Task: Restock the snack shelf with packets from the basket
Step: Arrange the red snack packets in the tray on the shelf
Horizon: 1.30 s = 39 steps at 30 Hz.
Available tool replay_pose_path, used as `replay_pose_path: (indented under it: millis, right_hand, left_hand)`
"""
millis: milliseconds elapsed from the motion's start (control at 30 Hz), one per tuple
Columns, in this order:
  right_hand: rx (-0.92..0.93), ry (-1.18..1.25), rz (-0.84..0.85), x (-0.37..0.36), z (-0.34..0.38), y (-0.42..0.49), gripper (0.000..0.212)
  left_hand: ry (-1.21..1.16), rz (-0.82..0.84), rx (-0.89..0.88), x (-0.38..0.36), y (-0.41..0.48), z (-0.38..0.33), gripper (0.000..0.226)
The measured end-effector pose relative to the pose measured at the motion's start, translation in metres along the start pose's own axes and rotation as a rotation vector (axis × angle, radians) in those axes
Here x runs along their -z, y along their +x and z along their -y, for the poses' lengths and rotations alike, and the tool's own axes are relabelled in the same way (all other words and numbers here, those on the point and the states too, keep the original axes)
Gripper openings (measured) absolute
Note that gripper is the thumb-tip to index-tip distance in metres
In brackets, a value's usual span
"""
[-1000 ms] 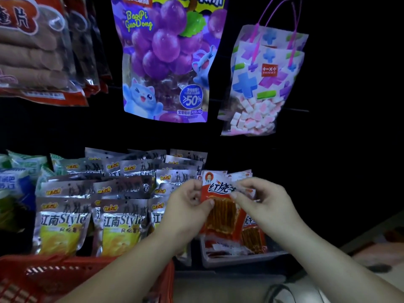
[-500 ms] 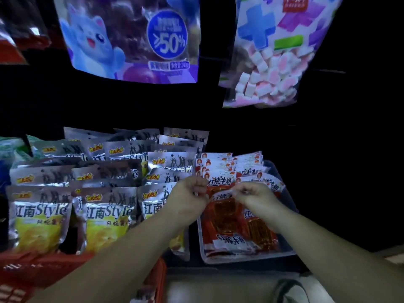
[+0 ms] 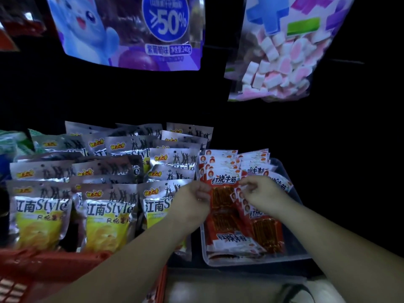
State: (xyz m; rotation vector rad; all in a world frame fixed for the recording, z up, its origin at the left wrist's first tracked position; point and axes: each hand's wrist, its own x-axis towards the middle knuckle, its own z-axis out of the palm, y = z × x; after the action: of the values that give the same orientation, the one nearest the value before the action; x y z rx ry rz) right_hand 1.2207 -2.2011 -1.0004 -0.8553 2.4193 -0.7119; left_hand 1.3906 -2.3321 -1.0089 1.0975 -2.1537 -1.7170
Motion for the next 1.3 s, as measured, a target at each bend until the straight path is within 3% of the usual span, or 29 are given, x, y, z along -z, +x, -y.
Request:
replay_pose_path:
  millis: [167,300,367,433,500,600,667,733,800,933,1000,1133,1233,1300]
  right_hand:
    - [0.101,-0.261,-0.129,-0.011,0.014,0.033,0.058]
    - [0.05,-0.276,-0.02,-0.027,0.022,0.052,0.079]
    - [0.022,-0.331,-0.05,-0.034,0.022,0.054,0.075]
    - [0.039,-0.379,-0.171,-0.037,0.02,0.057,0.054]
    - [0.077,-0.33,-0.267,-0.035,0.019,0.06,0.036]
    - [0.168,-0.246,-0.366,-0.027,0.024,0.062,0.024]
    - [0.226,-0.134,-0.322,-0.018,0.033,0.059,0.015]
    - [0.266,0.02,-0.186,-0.004,0.048,0.049,0.028]
    - [0.305,0.092,-0.075,0.016,0.068,0.03,0.028]
    - [0.293,0.247,0.046,0.054,0.096,-0.021,0.027]
    - [0.293,0.308,0.048,0.062,0.109,-0.048,0.034]
    - [0.218,0.461,-0.174,0.07,0.13,-0.09,0.055]
    - [0.114,0.708,-0.084,0.074,0.141,-0.131,0.067]
    - [0.157,0.721,0.004,0.07,0.15,-0.16,0.069]
  left_hand:
    - [-0.067,-0.053,0.012,0.0,0.009,0.014,0.028]
    - [-0.133,-0.072,0.043,0.006,0.013,0.015,0.022]
    - [-0.048,-0.115,0.011,0.01,0.01,0.013,0.021]
    - [-0.032,-0.115,0.004,0.012,0.009,0.013,0.023]
    - [-0.087,-0.072,0.013,0.013,0.009,0.014,0.023]
    - [-0.126,-0.079,-0.008,0.016,0.01,0.01,0.026]
    - [-0.145,-0.1,-0.029,0.021,0.005,0.001,0.026]
    - [-0.111,-0.137,-0.091,0.028,-0.002,-0.01,0.025]
    - [-0.139,-0.148,-0.152,0.035,-0.011,-0.02,0.027]
    - [-0.181,-0.044,-0.229,0.043,-0.032,-0.05,0.054]
    - [-0.254,0.038,-0.238,0.044,-0.048,-0.066,0.05]
    - [-0.424,-0.016,-0.25,0.056,-0.085,-0.09,0.043]
    - [-0.483,-0.003,-0.267,0.077,-0.118,-0.106,0.044]
    - [-0.443,0.021,-0.284,0.09,-0.135,-0.112,0.053]
